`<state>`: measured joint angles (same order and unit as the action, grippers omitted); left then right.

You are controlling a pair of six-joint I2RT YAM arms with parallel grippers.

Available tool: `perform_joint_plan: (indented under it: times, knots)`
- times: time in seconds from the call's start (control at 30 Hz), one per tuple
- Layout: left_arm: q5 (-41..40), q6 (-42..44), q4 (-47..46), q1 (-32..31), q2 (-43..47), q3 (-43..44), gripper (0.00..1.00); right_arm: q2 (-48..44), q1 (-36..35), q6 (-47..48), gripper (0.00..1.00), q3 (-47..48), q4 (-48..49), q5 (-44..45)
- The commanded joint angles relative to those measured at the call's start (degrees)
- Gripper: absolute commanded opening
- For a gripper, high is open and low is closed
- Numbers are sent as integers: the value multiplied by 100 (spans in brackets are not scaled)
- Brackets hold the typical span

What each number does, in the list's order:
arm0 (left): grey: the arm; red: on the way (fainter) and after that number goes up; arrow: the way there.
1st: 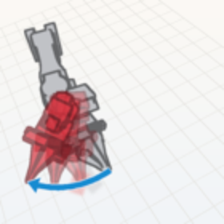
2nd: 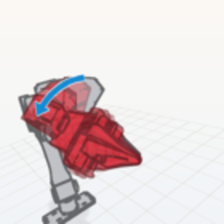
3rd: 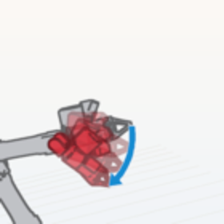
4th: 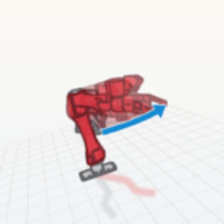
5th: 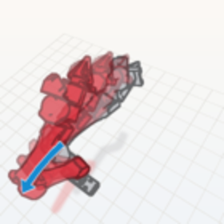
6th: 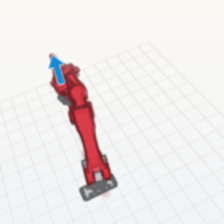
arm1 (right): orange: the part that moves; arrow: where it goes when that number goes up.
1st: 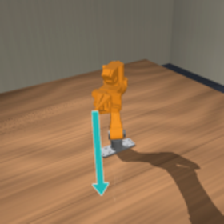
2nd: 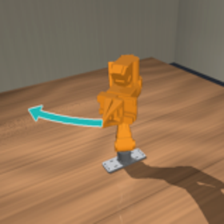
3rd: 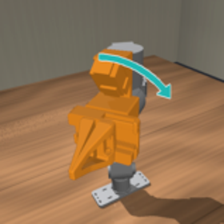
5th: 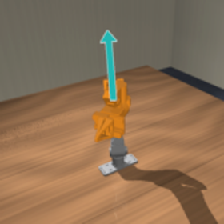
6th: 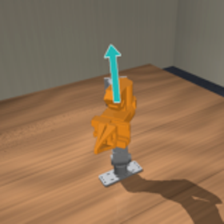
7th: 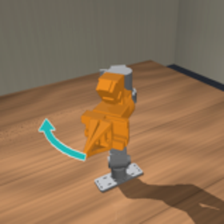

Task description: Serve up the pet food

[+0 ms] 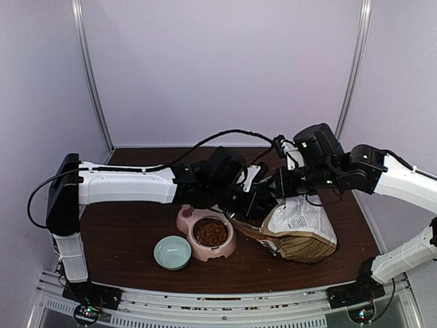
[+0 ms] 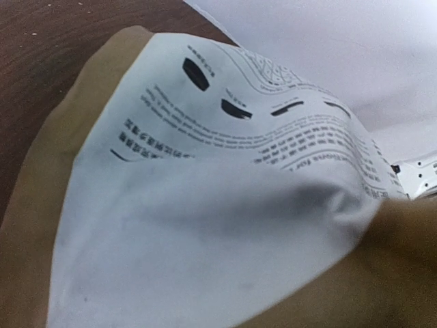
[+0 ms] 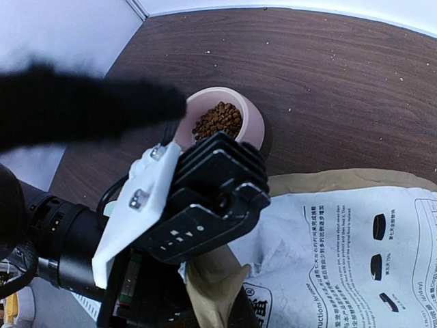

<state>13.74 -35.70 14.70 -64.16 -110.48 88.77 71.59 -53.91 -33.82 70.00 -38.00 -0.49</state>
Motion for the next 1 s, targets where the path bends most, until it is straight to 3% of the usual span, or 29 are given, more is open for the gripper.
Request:
perform_joint_plan:
  times: [0.0, 0.27, 0.63, 0.97]
  knots:
    - [1801, -443, -1479, -183, 243, -629, 0, -399, 91, -84, 0, 56, 957, -268]
    - [1621, -1647, -2553, 13, 976, -1651, 0, -575, 244, -116, 0, -85, 904, -259]
    - [656, -2809, -2551, 302, 2296, -2764, 0, -489, 352, -142, 0, 1, 913, -227]
    - [407, -3348, -3071, 520, 3026, -3351, 0, -137, 385, -87, 0, 537, 852, -13]
